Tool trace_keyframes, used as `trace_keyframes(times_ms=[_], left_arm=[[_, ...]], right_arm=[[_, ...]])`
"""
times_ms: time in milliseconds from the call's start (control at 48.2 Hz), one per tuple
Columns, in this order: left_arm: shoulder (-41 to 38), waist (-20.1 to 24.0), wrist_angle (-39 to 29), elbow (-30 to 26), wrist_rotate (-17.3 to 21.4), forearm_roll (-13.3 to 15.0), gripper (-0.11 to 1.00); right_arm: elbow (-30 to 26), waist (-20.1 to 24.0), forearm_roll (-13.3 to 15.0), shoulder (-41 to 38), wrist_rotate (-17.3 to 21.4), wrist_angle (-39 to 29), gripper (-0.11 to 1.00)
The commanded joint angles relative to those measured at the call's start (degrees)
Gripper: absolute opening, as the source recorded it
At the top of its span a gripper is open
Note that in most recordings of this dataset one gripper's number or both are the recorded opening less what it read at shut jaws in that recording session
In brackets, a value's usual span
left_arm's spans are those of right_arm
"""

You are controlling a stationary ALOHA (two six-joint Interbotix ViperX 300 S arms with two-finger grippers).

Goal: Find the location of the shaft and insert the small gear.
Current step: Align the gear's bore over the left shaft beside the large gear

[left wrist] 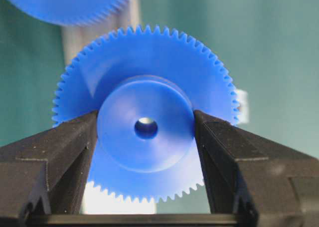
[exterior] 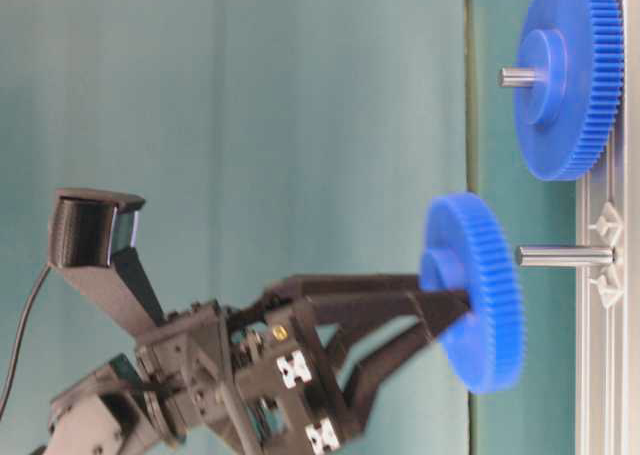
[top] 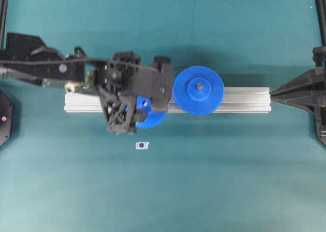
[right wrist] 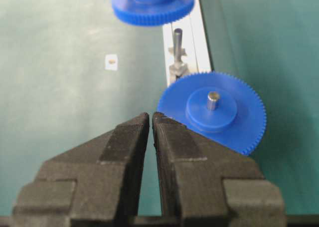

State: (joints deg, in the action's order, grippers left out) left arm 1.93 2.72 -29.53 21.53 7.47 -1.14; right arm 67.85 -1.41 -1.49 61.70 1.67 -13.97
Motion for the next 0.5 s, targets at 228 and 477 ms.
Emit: trace_keyframes(times_ms=[228, 477], left_arm=[[-3.52, 1.85, 3.16, -3.34, 2.11, -0.18, 0.65], [-5.63, 1.85, 3.16, -3.25, 2.20, -0.18, 0.65]], right_arm=[[0.09, -0.09, -0.09, 0.79, 0.44, 0.62, 0.19], [0.18, -0.70, -0.09, 1.93, 0.35, 0.44, 0.19]])
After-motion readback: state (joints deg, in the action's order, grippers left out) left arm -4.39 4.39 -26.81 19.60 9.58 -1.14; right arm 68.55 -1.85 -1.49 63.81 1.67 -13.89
